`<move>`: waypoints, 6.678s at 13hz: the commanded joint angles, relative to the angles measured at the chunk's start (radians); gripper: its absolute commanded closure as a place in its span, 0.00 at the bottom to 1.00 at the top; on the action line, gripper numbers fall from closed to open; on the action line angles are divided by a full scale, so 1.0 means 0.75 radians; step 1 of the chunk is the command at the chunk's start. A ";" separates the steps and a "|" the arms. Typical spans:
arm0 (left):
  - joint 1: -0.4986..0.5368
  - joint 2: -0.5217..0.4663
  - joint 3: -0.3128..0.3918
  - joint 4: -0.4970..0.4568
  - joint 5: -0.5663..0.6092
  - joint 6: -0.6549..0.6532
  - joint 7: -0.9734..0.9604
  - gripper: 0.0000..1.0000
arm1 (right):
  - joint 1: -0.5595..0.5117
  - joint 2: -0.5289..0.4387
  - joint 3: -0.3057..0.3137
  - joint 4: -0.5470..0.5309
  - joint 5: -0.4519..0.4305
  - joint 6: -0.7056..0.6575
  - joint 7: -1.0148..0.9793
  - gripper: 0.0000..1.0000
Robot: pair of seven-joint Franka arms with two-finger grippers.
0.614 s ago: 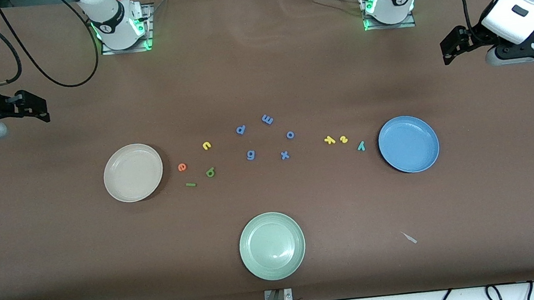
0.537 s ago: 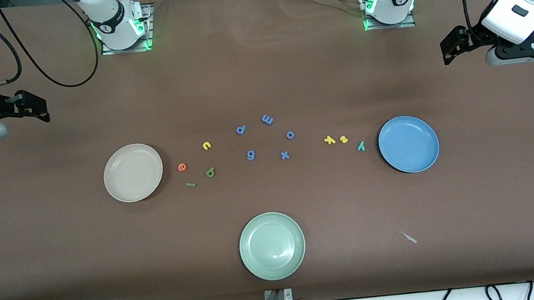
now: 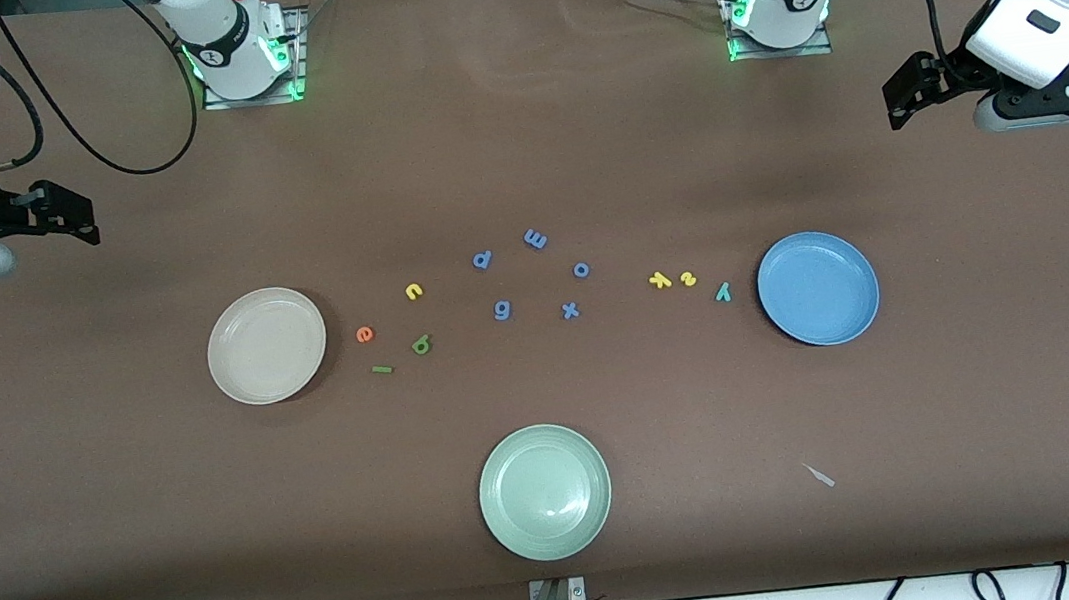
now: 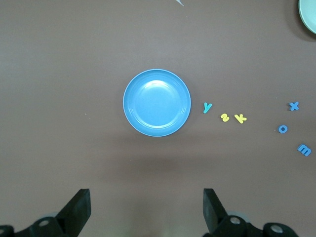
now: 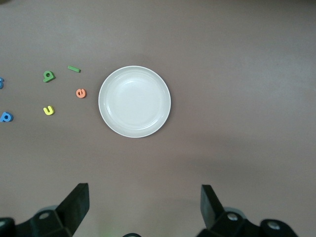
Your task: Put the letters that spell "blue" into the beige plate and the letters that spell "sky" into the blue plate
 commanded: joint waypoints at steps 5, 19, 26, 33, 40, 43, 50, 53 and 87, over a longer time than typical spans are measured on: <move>0.014 -0.009 -0.007 0.010 -0.008 -0.015 0.005 0.00 | -0.003 0.025 0.001 0.039 -0.014 -0.014 -0.002 0.00; 0.014 -0.009 -0.005 0.010 -0.008 -0.015 0.005 0.00 | -0.001 0.025 0.001 0.037 -0.016 -0.018 -0.002 0.00; 0.014 -0.009 -0.005 0.010 -0.008 -0.015 0.005 0.00 | -0.003 0.023 0.001 0.037 -0.016 -0.020 -0.002 0.00; 0.014 -0.009 -0.005 0.010 -0.008 -0.015 0.005 0.00 | -0.003 0.025 0.001 0.037 -0.016 -0.022 -0.002 0.00; 0.014 -0.009 -0.005 0.010 -0.008 -0.015 0.005 0.00 | -0.003 0.023 0.001 0.037 -0.016 -0.024 -0.004 0.00; 0.012 -0.009 -0.009 0.010 -0.008 -0.015 0.005 0.00 | -0.003 0.025 0.001 0.037 -0.016 -0.024 -0.004 0.00; 0.012 -0.009 -0.011 0.010 -0.008 -0.015 0.005 0.00 | -0.003 0.023 0.001 0.037 -0.016 -0.024 -0.004 0.00; 0.014 -0.009 -0.005 0.010 -0.008 -0.015 0.007 0.00 | -0.003 0.023 0.001 0.037 -0.016 -0.024 -0.004 0.00; -0.004 0.032 -0.132 0.000 0.014 -0.115 0.005 0.00 | -0.001 0.025 0.003 0.039 -0.012 -0.002 -0.004 0.00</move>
